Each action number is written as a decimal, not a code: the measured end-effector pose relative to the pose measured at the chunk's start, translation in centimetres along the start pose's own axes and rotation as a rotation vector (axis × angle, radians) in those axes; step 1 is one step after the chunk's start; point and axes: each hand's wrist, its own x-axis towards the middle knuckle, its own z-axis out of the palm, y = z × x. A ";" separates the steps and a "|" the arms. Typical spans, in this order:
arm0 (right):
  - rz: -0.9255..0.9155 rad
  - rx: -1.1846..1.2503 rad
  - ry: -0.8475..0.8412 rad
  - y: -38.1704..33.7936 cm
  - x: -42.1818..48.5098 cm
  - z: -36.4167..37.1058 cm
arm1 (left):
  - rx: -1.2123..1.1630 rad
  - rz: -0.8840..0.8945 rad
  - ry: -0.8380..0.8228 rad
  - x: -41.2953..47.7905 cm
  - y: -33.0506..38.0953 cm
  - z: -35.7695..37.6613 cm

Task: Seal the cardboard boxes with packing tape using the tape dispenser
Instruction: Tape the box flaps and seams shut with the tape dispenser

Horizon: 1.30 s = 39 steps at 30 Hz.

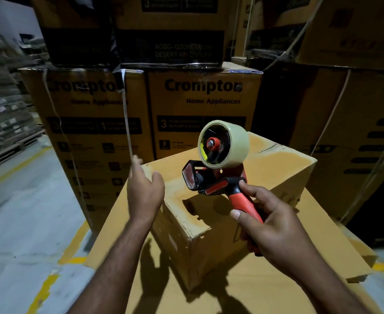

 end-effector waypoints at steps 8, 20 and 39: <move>-0.178 -0.180 -0.038 -1.3 0.5 1.0 | -0.873 -0.688 -0.764 1.5 6.3 -4.2; -0.380 -0.212 -0.029 -2.5 2.2 4.1 | -0.812 -0.776 -0.650 4.5 5.0 -6.3; -0.230 -0.396 -0.033 -1.6 5.7 9.0 | 0.199 -0.021 -0.330 12.3 0.1 -3.8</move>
